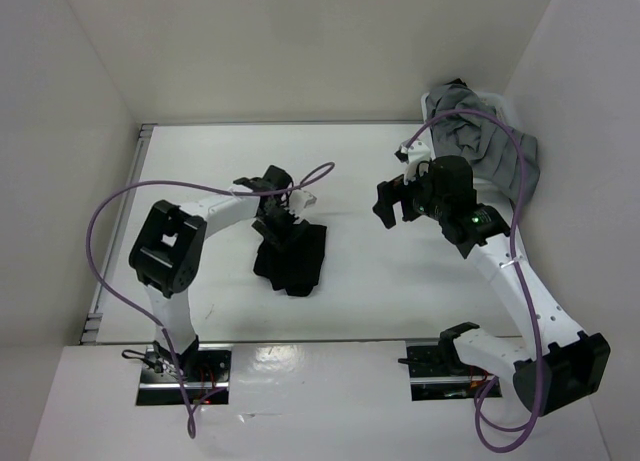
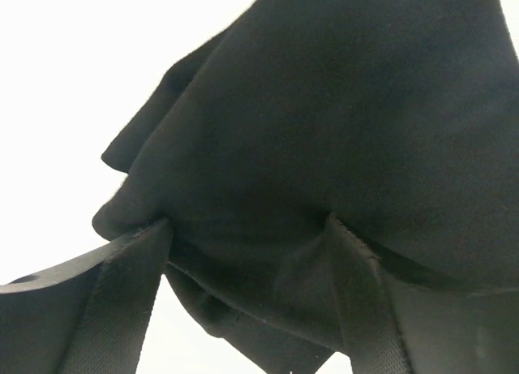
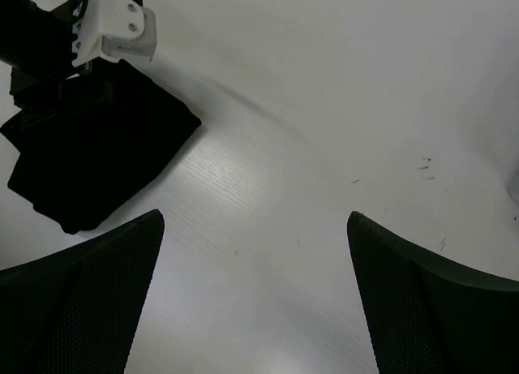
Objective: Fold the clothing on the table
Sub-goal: Fold the skirt
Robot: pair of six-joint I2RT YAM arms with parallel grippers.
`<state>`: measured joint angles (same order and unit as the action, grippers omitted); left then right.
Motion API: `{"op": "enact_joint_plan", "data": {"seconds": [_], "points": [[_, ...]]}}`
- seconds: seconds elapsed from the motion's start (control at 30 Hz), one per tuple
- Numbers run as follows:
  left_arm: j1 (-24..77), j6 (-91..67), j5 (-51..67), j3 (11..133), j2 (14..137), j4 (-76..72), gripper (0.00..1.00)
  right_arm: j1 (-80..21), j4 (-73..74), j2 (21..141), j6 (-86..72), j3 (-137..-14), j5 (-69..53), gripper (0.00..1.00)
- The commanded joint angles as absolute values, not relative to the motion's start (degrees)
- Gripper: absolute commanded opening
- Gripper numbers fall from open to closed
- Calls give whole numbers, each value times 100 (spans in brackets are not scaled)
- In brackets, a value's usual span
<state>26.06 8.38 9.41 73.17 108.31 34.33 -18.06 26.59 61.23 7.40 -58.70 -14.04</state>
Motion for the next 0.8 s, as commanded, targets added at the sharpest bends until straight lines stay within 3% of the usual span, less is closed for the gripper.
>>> {"op": "enact_joint_plan", "data": {"seconds": [0.0,0.03,0.07,0.33,0.6,0.77], "points": [[2672,949,1230,7427,10803,3560,86,-1767,2382,6117,817,-5871,-1284,98],[2672,949,1230,7427,10715,3560,89,-1767,2382,6117,817,-5871,-1283,98],[2672,949,1230,7427,10453,3560,100,-1767,2382,6065,878,-5871,-1283,98],[1461,598,1441,7427,8334,3735,100,-1433,2382,5783,765,-5871,-1389,99],[-516,-53,896,6495,6585,3059,100,-959,1996,5449,159,-5766,112,99],[-1467,-184,1503,6354,6381,2944,100,-563,1863,5274,-255,-5713,896,99]]}}
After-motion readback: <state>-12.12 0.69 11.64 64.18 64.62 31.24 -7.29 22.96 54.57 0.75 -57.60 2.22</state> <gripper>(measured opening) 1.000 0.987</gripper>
